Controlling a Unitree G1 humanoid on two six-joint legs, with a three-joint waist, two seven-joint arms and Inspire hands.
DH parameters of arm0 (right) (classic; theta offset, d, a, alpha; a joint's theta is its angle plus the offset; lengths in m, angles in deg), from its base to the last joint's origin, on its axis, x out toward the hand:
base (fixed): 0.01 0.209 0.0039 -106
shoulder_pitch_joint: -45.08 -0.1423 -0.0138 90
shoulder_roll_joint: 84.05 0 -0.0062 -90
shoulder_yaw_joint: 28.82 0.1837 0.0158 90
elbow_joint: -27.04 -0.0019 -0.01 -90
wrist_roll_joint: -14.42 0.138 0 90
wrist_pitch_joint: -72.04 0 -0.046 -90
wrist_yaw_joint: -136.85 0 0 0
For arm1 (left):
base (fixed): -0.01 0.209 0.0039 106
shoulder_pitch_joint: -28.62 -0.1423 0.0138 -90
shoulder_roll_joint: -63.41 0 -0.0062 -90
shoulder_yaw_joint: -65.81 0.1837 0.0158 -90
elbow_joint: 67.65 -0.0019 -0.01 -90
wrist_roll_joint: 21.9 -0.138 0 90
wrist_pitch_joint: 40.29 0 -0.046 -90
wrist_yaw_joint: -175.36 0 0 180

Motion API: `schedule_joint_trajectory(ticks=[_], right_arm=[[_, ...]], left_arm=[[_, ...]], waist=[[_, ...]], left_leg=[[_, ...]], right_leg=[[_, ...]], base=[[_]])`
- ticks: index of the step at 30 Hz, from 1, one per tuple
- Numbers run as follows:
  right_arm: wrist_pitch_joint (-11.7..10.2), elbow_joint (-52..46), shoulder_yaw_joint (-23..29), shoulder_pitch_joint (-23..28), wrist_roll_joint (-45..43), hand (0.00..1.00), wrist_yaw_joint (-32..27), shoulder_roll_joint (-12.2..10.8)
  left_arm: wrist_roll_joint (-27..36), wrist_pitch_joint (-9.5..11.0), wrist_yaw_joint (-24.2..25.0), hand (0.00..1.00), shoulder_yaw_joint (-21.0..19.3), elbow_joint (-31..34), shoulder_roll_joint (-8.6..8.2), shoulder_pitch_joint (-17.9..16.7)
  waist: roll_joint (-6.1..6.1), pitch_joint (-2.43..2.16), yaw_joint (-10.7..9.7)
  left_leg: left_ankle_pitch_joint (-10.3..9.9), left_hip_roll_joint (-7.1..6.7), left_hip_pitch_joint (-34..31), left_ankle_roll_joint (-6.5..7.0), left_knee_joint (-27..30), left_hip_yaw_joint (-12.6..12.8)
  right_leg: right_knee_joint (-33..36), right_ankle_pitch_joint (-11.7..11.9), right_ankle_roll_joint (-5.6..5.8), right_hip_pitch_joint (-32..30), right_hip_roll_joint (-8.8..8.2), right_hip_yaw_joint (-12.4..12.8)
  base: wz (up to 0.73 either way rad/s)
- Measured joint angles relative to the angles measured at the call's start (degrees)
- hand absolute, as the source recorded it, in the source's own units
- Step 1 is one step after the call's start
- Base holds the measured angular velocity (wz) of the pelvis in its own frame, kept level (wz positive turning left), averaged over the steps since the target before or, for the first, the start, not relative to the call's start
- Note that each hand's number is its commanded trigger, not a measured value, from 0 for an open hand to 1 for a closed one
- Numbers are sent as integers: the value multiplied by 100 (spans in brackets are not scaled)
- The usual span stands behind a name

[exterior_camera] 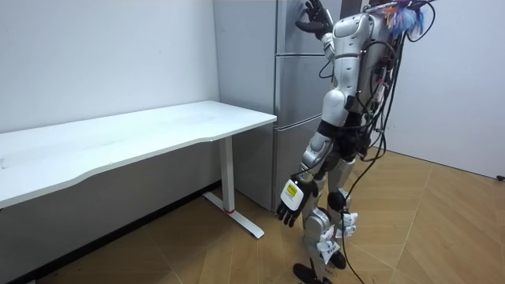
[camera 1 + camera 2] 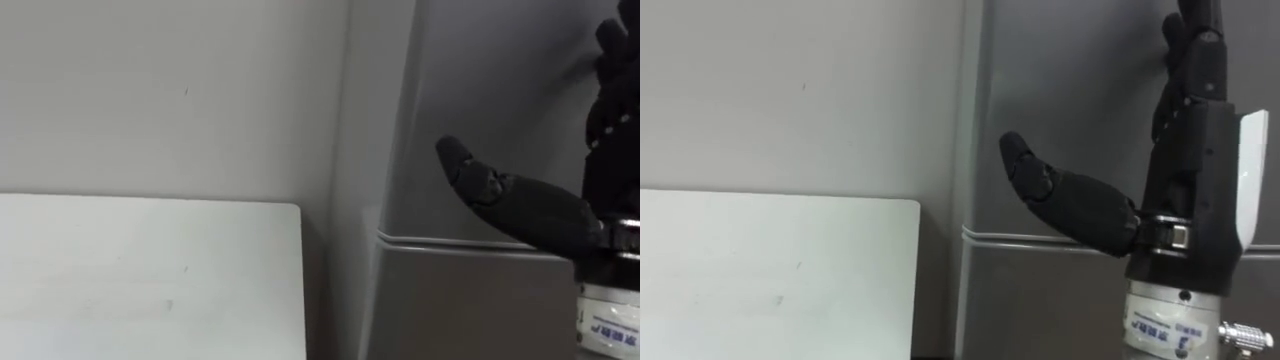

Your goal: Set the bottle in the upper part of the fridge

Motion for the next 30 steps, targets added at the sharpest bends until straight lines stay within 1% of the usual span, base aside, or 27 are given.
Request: schedule_joint_trajectory(ticks=[2, 6, 8, 10, 11, 12, 16, 17, 18, 19, 21, 22, 24, 25, 27, 30], right_arm=[[-1, 0, 4, 0, -21, 0, 38, 11], [-2, 1, 77, 0, -103, 0, 137, 73], [-2, 22, 78, 3, -84, 0, 170, 301], [-32, 19, 77, 6, 77, 0, 280, 425], [-54, 21, 113, 22, 147, 0, 343, 499], [-81, 21, 146, 26, 215, 0, 387, 522], [-281, 61, 279, 96, 267, 0, 470, 568], [-310, 60, 296, 101, 270, 0, 489, 651], [-362, 61, 339, 150, 274, 0, 501, 737], [-399, 60, 398, 202, 282, 0, 517, 774], [-474, 56, 711, 355, 281, 0, 531, 957], [-472, 56, 807, 371, 273, 0, 525, 983], [-472, 134, 1267, 423, 273, 0, 456, 1016], [-469, 166, 1384, 443, 274, 0, 427, 1023], [-434, 180, 1769, 542, 290, 0, 305, 1027], [-436, 183, 2091, 772, 288, 0, 196, 1027]], left_arm=[[0, -2, 2, 0, -21, 0, 40, -12], [-5, -6, 10, 0, -62, 0, 47, -23], [2, -7, 15, 0, -62, 0, 49, -54], [2, -7, -3, 0, -56, -1, 48, -98], [2, -7, -24, 0, -61, 3, 49, -109], [0, -3, -30, 0, -61, 13, 49, -123], [-2, 21, -30, 0, -82, 67, 44, -138], [-4, 38, -33, 0, -141, 97, 42, -174], [-3, 57, -38, 0, -291, 136, 31, -227], [-3, 60, -45, 0, -345, 152, 30, -246], [-1, 60, -72, 0, -571, 163, 2, -319], [-1, 60, -72, 0, -598, 164, 2, -340], [2, 61, -101, 0, -678, 172, -4, -368], [2, 63, -121, 0, -678, 170, -5, -369], [-1, 69, -149, 0, -811, 166, -3, -372], [1, 71, -164, 0, -1038, 158, -3, -443]], waist=[[6, 2, -6], [21, 1, -48], [31, 4, -101], [41, 8, -212], [48, 11, -276], [53, 9, -322], [91, 2, -390], [102, 2, -428], [103, 0, -445], [100, -1, -448], [92, -2, -466], [90, -1, -484], [82, -3, -519], [82, -3, -521], [80, -5, -540], [68, -6, -610]], left_leg=[[-4, 10, -9, -6, -15, 0], [-3, 24, -35, -17, -14, -15], [-1, 27, -37, -21, -16, -16], [-1, 27, -36, -21, -7, -32], [-5, 27, -35, -24, 2, -51], [-6, 26, -42, -25, 9, -53], [-8, 28, -89, -25, 27, -51], [-7, 25, -89, -24, 15, -52], [-7, 22, -78, -24, -3, -52], [-7, 20, -77, -24, -4, -59], [-9, 3, -20, -22, 17, -160], [-10, -5, 1, -21, 18, -173], [-20, -41, 19, -18, 17, -243], [-20, -50, 22, -16, 13, -274], [-24, -69, 22, -7, -19, -289], [-33, -75, 79, 7, -30, -294]], right_leg=[[-4, 4, -6, 8, 6, -15], [-29, 37, -64, 11, 7, -74], [-40, 39, -67, 15, 11, -78], [-60, 43, -69, 45, 9, -103], [-81, 45, -69, 76, 4, -136], [-83, 41, -65, 85, -5, -162], [-134, 48, -58, 104, -19, -228], [-162, 55, -52, 116, -19, -235], [-165, 57, -53, 115, -19, -233], [-165, 57, -52, 118, -19, -237], [-185, 55, -43, 197, -29, -281], [-191, 49, -38, 207, -32, -290], [-191, 1, -3, 229, -52, -302], [-189, -3, 2, 233, -59, -312], [-193, -13, 17, 231, -79, -352], [-195, -21, 30, 298, -83, -383]], base=[[5], [7], [2], [8], [14], [13], [13], [0], [3], [4], [11], [15], [17], [14], [5], [4]])
